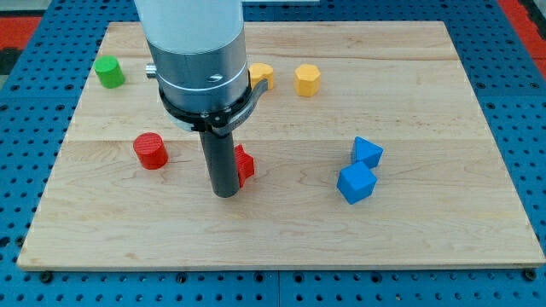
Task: Move the red star to the left of the blue triangle
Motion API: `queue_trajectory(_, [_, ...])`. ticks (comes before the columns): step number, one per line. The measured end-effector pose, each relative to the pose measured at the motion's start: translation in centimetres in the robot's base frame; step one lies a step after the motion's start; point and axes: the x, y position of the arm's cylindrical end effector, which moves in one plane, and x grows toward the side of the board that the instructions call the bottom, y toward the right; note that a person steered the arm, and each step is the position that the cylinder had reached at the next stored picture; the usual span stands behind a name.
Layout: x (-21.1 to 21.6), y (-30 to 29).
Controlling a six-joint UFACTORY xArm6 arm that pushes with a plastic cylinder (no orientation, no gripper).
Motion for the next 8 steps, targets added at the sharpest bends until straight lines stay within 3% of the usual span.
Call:
queue_trajectory(1, [-2.4,0.0])
queue_trajectory(2, [-1.0,0.5])
queue_trajectory(4, [0.8,11.0])
queue_trajectory(5, [-2.7,10.4])
queue_trajectory(6, [-8.5,8.4])
queue_trajectory(8, [-12.1,-7.1])
